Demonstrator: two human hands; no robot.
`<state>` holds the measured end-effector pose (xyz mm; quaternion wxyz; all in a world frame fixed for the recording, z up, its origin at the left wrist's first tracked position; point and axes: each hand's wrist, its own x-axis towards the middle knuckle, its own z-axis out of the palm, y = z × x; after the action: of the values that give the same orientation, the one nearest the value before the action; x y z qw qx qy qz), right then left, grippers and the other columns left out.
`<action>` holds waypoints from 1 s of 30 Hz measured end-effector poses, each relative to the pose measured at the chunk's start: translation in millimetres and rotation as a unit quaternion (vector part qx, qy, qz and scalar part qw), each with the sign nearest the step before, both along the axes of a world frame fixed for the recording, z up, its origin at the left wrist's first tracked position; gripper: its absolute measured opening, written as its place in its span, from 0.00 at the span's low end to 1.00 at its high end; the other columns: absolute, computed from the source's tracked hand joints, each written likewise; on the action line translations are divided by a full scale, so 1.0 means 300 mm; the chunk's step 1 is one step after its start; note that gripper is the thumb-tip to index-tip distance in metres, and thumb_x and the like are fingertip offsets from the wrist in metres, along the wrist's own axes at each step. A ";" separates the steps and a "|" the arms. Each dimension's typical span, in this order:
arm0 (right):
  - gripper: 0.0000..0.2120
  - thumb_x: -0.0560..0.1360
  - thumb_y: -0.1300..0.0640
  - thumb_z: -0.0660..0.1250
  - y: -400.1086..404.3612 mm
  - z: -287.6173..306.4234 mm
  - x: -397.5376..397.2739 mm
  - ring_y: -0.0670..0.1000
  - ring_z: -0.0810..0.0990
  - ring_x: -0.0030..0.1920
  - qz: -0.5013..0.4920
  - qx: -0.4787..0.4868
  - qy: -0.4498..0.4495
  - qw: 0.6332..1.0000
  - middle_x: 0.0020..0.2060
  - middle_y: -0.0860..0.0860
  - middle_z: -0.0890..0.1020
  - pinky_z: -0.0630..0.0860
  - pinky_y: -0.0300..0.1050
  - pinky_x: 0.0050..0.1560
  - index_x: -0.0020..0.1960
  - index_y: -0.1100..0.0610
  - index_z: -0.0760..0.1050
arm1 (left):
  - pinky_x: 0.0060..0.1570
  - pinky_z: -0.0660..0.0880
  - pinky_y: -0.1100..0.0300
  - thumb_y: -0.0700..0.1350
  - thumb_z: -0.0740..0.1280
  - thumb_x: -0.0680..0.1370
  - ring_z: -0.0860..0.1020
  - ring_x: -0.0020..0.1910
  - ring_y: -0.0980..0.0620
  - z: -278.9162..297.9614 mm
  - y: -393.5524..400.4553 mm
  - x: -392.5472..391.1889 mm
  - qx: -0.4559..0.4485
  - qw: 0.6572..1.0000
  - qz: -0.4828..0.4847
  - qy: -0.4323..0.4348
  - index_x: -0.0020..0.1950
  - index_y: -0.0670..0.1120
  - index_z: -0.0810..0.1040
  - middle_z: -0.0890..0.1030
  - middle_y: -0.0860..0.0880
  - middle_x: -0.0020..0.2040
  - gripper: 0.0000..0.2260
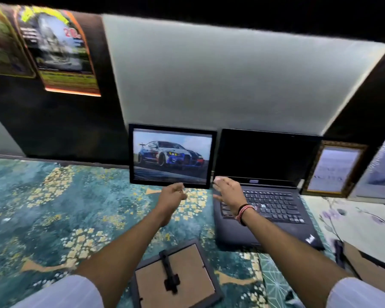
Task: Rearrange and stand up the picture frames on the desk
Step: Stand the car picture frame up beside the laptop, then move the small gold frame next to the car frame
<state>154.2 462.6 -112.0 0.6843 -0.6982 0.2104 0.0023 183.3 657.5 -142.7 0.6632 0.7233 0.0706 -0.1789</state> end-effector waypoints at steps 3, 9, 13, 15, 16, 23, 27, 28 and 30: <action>0.08 0.82 0.54 0.62 -0.158 0.011 -0.096 0.57 0.79 0.65 -0.009 0.014 -0.017 1.000 0.54 0.54 0.81 0.80 0.46 0.51 0.55 0.56 0.78 | 0.61 0.75 0.52 0.31 0.68 0.77 0.78 0.56 0.48 0.041 -0.200 -0.078 -0.017 0.999 -0.027 -0.006 0.61 0.42 0.81 0.81 0.45 0.57 0.15; 0.14 0.83 0.51 0.60 -0.612 0.032 -0.281 0.59 0.80 0.63 -0.088 0.026 0.007 0.996 0.60 0.59 0.81 0.78 0.56 0.58 0.59 0.59 0.76 | 0.44 0.74 0.67 0.28 0.66 0.77 0.77 0.54 0.49 0.089 -0.650 -0.222 -0.031 0.995 -0.092 -0.010 0.67 0.39 0.77 0.81 0.45 0.56 0.19; 0.16 0.81 0.50 0.62 -0.954 0.022 -0.395 0.59 0.80 0.63 -0.151 0.038 0.021 0.988 0.58 0.60 0.82 0.78 0.54 0.56 0.59 0.61 0.78 | 0.56 0.74 0.59 0.28 0.67 0.77 0.77 0.53 0.49 0.107 -0.950 -0.319 -0.030 0.991 -0.132 -0.014 0.55 0.45 0.79 0.80 0.46 0.53 0.14; 0.18 0.81 0.51 0.62 -1.101 0.015 -0.439 0.61 0.79 0.65 -0.163 0.044 0.025 0.985 0.56 0.58 0.81 0.76 0.55 0.58 0.63 0.64 0.77 | 0.52 0.74 0.60 0.28 0.66 0.76 0.75 0.50 0.50 0.120 -1.080 -0.354 -0.021 0.988 -0.151 -0.019 0.47 0.48 0.78 0.78 0.47 0.50 0.14; 0.18 0.82 0.53 0.62 -1.164 0.015 -0.456 0.62 0.79 0.65 -0.166 0.045 0.026 0.985 0.55 0.59 0.81 0.76 0.54 0.56 0.63 0.66 0.77 | 0.46 0.73 0.61 0.28 0.66 0.76 0.75 0.47 0.51 0.123 -1.139 -0.362 -0.009 0.986 -0.163 -0.026 0.45 0.48 0.77 0.78 0.48 0.47 0.14; 0.12 0.82 0.54 0.60 -1.542 0.004 -0.445 0.59 0.76 0.65 -0.140 0.049 0.006 0.989 0.61 0.61 0.78 0.76 0.53 0.54 0.55 0.60 0.77 | 0.56 0.79 0.50 0.34 0.66 0.74 0.84 0.53 0.46 0.139 -1.522 -0.329 0.024 0.981 -0.185 -0.057 0.56 0.42 0.82 0.86 0.48 0.54 0.12; 0.16 0.81 0.58 0.59 -1.639 -0.006 -0.365 0.66 0.67 0.72 -0.089 0.015 0.013 0.996 0.64 0.68 0.74 0.74 0.52 0.55 0.60 0.71 0.70 | 0.56 0.81 0.51 0.33 0.67 0.73 0.84 0.57 0.49 0.140 -1.631 -0.252 0.039 0.990 -0.127 -0.050 0.62 0.48 0.80 0.86 0.50 0.58 0.20; 0.16 0.81 0.59 0.58 -1.664 -0.003 -0.350 0.67 0.67 0.72 -0.067 -0.038 0.015 0.997 0.63 0.68 0.74 0.74 0.53 0.58 0.61 0.70 0.71 | 0.56 0.82 0.49 0.35 0.67 0.72 0.84 0.56 0.48 0.122 -1.658 -0.221 0.053 0.992 -0.104 -0.053 0.60 0.50 0.80 0.86 0.51 0.57 0.20; 0.19 0.83 0.59 0.56 -1.698 -0.002 -0.330 0.66 0.70 0.72 -0.036 -0.141 0.007 0.989 0.66 0.65 0.75 0.73 0.58 0.67 0.69 0.68 0.70 | 0.56 0.82 0.45 0.36 0.66 0.71 0.84 0.54 0.47 0.076 -1.697 -0.162 0.086 0.992 -0.070 -0.058 0.57 0.53 0.79 0.86 0.51 0.54 0.18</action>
<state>55.1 -46.8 -112.7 0.5772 -0.7796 0.2385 -0.0469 134.6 148.5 -119.8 0.5870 0.7903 -0.0037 -0.1758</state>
